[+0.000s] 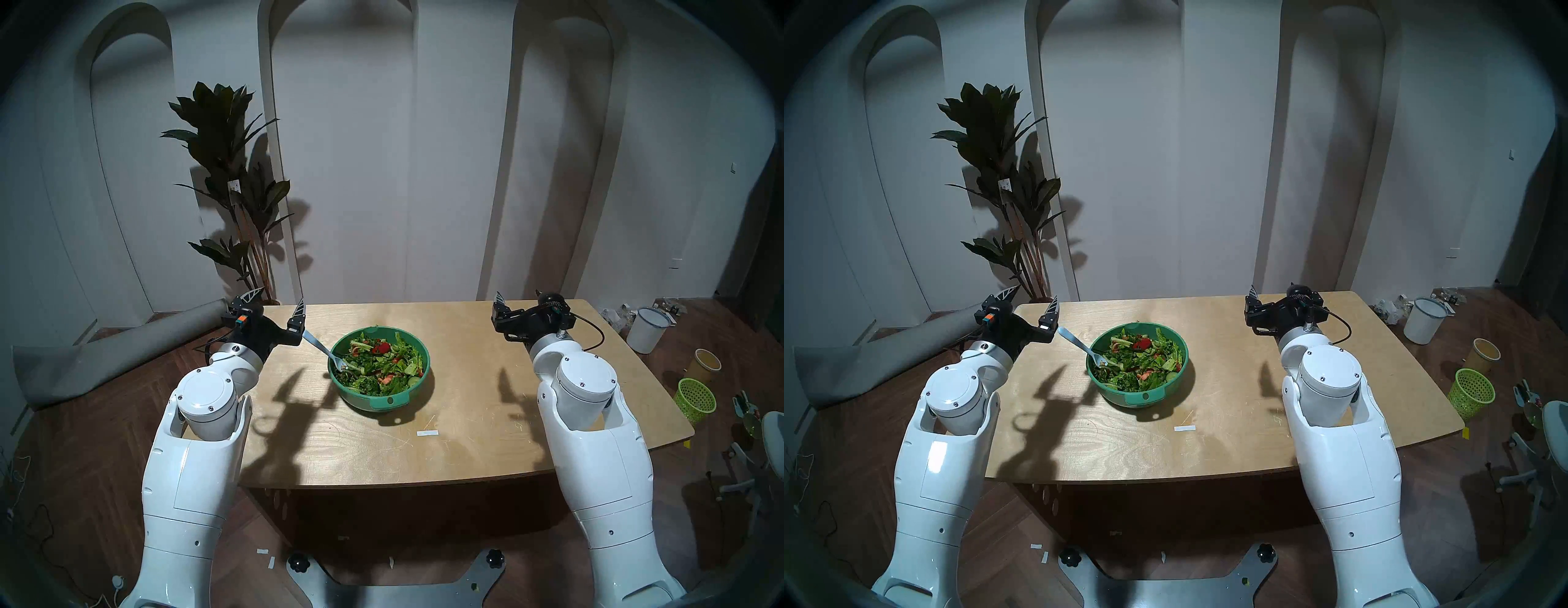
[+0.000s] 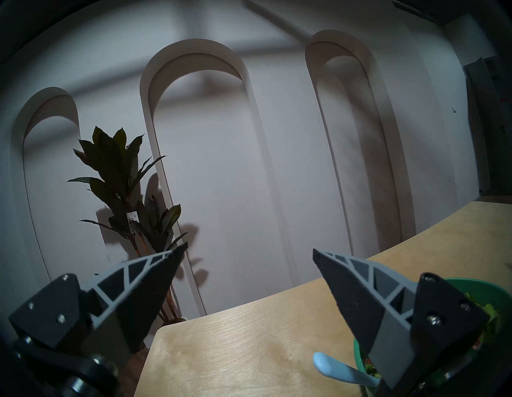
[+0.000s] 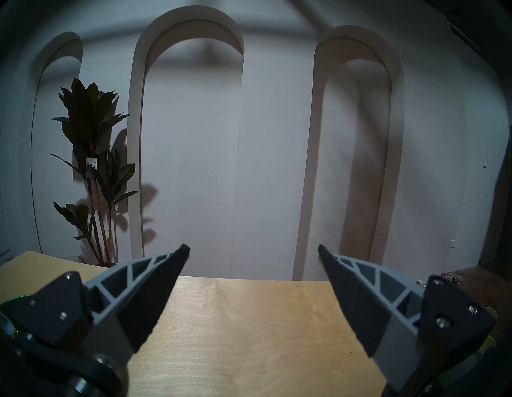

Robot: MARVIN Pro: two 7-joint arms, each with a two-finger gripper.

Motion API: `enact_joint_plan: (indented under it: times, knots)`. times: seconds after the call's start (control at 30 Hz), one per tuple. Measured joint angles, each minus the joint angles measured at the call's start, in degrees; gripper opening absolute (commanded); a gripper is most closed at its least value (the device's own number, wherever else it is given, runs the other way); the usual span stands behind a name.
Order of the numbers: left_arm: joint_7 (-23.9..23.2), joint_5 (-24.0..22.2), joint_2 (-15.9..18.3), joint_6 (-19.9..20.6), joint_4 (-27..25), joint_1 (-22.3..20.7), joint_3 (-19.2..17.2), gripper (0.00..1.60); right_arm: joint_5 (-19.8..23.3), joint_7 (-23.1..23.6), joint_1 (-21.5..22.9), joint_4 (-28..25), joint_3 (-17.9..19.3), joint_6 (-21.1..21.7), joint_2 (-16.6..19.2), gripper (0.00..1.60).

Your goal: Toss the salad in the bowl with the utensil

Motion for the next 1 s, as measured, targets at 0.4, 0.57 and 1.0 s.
enact_joint_plan:
  times: [0.4, 0.57, 1.0]
  knots:
    - [-0.19, -0.11, 0.17, -0.19, -0.14, 0.00, -0.04, 1.60, -0.13, -0.18, 0.01, -0.05, 0.17, 0.00, -0.02, 1.60]
    - [0.01, -0.07, 0.20, -0.21, -0.15, 0.00, -0.04, 1.60, 0.00, -0.02, 0.01, -0.06, 0.21, 0.00, -0.03, 1.60]
    - [0.49, 0.00, 0.32, -0.23, -0.16, 0.01, 0.02, 1.60, 0.11, 0.38, 0.01, -0.08, 0.28, 0.00, -0.08, 1.60]
